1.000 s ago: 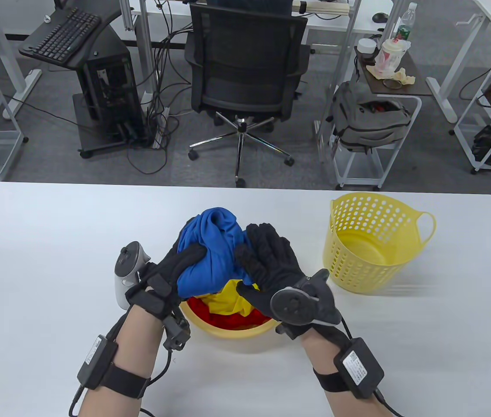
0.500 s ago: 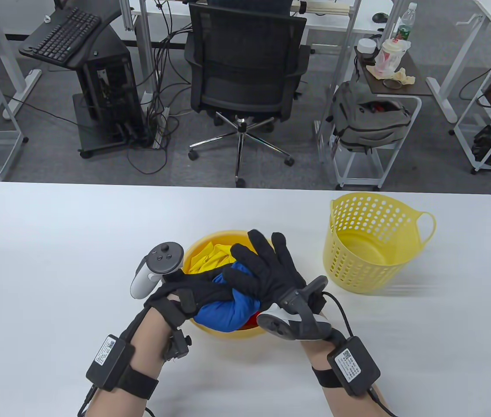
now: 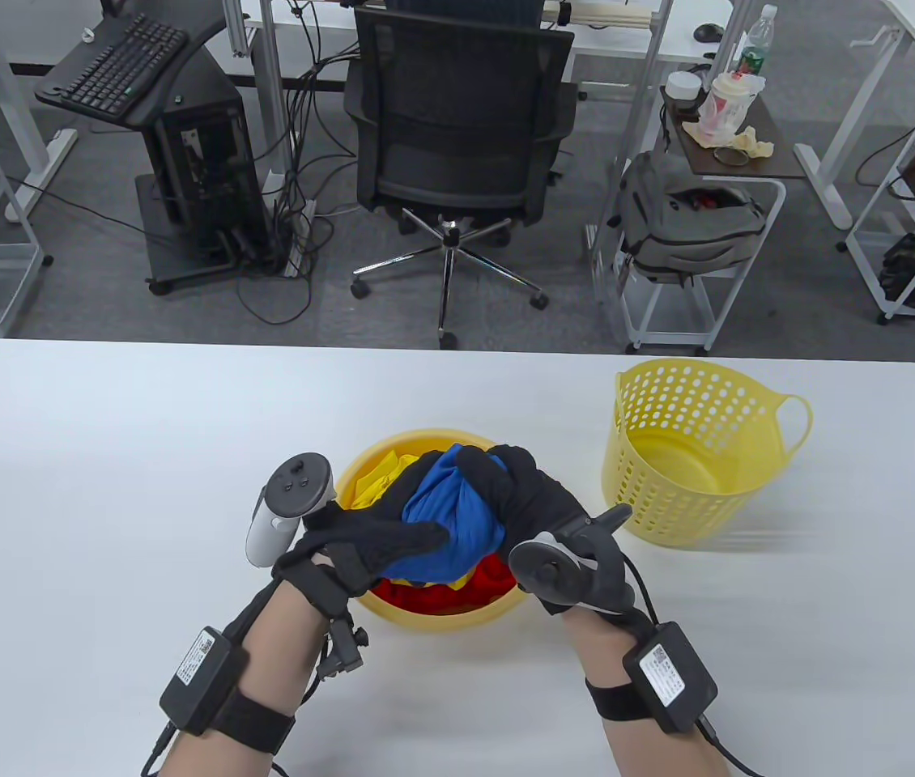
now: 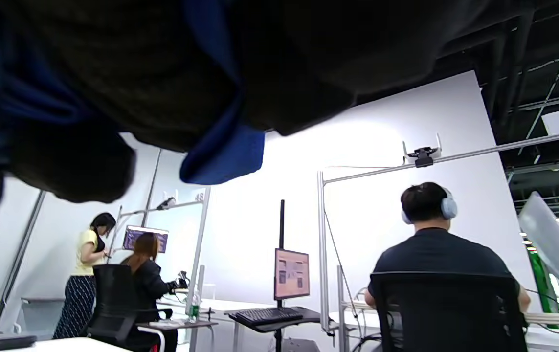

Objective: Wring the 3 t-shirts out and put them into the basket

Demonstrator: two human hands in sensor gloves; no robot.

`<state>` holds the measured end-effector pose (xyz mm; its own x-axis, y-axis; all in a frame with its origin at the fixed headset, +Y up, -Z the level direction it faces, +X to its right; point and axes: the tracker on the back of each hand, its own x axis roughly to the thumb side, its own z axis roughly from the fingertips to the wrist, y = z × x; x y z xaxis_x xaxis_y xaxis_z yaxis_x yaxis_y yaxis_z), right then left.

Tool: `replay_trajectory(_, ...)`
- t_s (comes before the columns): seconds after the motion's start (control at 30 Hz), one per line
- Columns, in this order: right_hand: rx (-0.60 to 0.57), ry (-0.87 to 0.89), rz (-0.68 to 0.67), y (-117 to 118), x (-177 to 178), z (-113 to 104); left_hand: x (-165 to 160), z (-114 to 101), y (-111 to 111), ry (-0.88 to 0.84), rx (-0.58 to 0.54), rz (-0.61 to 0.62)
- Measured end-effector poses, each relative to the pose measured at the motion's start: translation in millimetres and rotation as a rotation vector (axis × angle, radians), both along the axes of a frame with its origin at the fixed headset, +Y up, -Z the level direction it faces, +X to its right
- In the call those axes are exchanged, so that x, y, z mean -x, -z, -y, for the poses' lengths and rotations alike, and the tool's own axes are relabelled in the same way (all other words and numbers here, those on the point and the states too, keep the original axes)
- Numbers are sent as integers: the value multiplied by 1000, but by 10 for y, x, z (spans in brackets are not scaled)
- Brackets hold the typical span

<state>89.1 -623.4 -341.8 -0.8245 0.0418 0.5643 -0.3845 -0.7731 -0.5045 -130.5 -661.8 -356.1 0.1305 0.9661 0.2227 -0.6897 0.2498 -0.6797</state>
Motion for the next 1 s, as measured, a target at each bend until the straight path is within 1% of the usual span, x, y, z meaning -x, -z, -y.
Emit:
replay_trajectory(0.07,-3,-23,27,4,18,6,-42,-27,-22,68,-42,-20)
replay_trajectory(0.13,-15,-51,50,4,39,15,-75,-71,-54,188,-142,-75)
replay_trajectory(0.2,-10,-103,75,11,68,34,-130,-108,-93,341,-275,-148)
replay_trajectory(0.27,49,-209,101,22,122,39,-193,-108,-126,488,-373,-201)
replay_trajectory(0.3,41,-251,114,20,138,40,-218,-102,-136,536,-406,-215)
replay_trajectory(0.37,78,-264,125,39,164,75,-277,-105,-184,634,-480,-282)
replay_trajectory(0.4,64,-244,122,54,165,89,-304,-105,-207,680,-530,-317)
replay_trajectory(0.43,86,-237,126,60,161,98,-323,-90,-216,701,-567,-342)
replay_trajectory(0.47,83,-222,130,68,161,101,-334,-82,-221,701,-587,-363)
replay_trajectory(0.5,113,-212,140,76,161,102,-352,-67,-223,710,-603,-381)
replay_trajectory(0.53,111,-202,144,75,156,110,-360,-58,-232,718,-621,-394)
replay_trajectory(0.6,143,-175,165,86,165,126,-374,-36,-236,741,-666,-431)
replay_trajectory(0.73,204,-162,199,123,211,172,-375,7,-221,784,-701,-449)
replay_trajectory(0.77,218,-166,199,122,208,177,-380,18,-226,786,-695,-446)
replay_trajectory(0.8,211,-154,199,137,207,166,-394,17,-240,789,-723,-469)
replay_trajectory(0.83,246,-153,201,144,205,163,-411,6,-246,814,-734,-472)
replay_trajectory(0.87,243,-143,200,142,196,160,-414,0,-255,826,-744,-476)
replay_trajectory(0.9,266,-142,202,154,200,153,-423,0,-250,825,-761,-482)
replay_trajectory(0.97,262,-142,207,152,190,161,-431,15,-254,824,-755,-476)
replay_trajectory(1.0,289,-143,206,166,186,166,-439,15,-246,835,-760,-479)
